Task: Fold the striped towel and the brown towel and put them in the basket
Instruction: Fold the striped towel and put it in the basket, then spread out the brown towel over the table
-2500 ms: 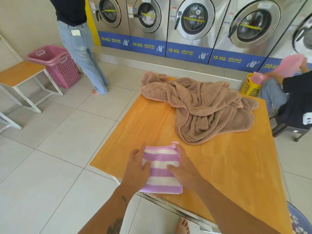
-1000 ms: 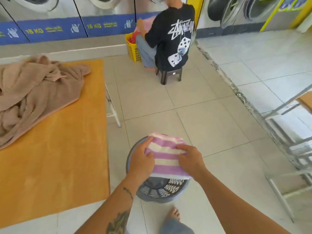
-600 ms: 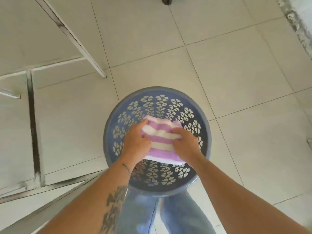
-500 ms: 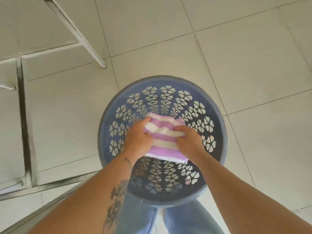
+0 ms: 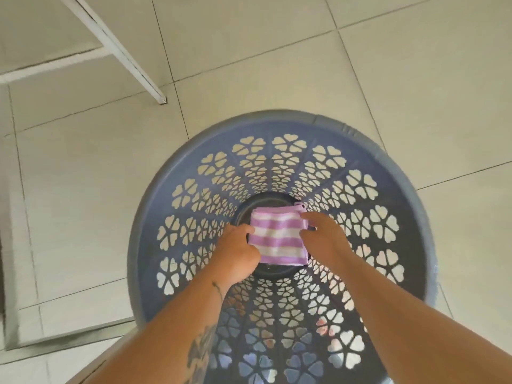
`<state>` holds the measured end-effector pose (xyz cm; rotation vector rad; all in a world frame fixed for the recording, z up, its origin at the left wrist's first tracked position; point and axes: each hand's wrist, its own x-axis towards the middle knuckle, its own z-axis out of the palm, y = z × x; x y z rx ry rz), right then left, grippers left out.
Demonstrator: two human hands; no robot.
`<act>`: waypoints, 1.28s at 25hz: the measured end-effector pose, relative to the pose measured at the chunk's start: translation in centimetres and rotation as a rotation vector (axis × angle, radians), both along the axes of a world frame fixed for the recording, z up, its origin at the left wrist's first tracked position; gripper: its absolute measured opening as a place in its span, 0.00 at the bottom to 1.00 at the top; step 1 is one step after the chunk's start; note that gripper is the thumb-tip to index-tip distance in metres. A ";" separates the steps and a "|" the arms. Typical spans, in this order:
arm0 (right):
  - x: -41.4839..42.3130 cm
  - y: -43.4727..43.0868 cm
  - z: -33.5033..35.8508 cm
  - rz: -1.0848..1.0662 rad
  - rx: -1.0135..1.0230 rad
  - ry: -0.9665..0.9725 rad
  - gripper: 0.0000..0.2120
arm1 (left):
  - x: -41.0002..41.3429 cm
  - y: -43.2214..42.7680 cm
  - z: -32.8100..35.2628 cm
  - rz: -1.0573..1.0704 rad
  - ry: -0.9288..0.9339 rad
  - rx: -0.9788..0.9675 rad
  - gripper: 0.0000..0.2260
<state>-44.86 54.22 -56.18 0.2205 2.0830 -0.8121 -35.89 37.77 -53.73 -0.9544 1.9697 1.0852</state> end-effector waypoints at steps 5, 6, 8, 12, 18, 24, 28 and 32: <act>-1.0 0.6 10.0 0.026 -0.047 0.061 0.19 | -1.3 1.3 10.3 0.246 0.168 -0.033 0.18; -1.2 0.7 13.1 0.037 -0.063 0.071 0.19 | -1.5 1.4 13.1 0.300 0.199 -0.026 0.17; -1.2 0.8 19.5 0.083 -0.098 0.106 0.20 | -1.6 2.1 19.1 0.352 0.268 -0.003 0.17; -0.2 1.1 34.5 0.164 -0.211 0.176 0.17 | 0.3 3.1 33.6 0.359 0.416 0.021 0.16; 2.6 0.0 53.5 0.288 -0.373 0.366 0.14 | 6.2 0.9 52.1 0.342 0.629 -0.008 0.09; 6.5 -5.6 61.8 0.391 -0.530 0.490 0.13 | 13.8 -4.8 61.2 0.492 0.811 -0.127 0.11; 11.4 -12.5 65.2 0.480 -0.595 0.573 0.12 | 20.0 -9.8 64.7 0.508 0.880 -0.210 0.12; 18.1 -20.1 67.7 0.538 -0.628 0.591 0.12 | 27.8 -15.5 66.2 0.494 0.915 -0.279 0.10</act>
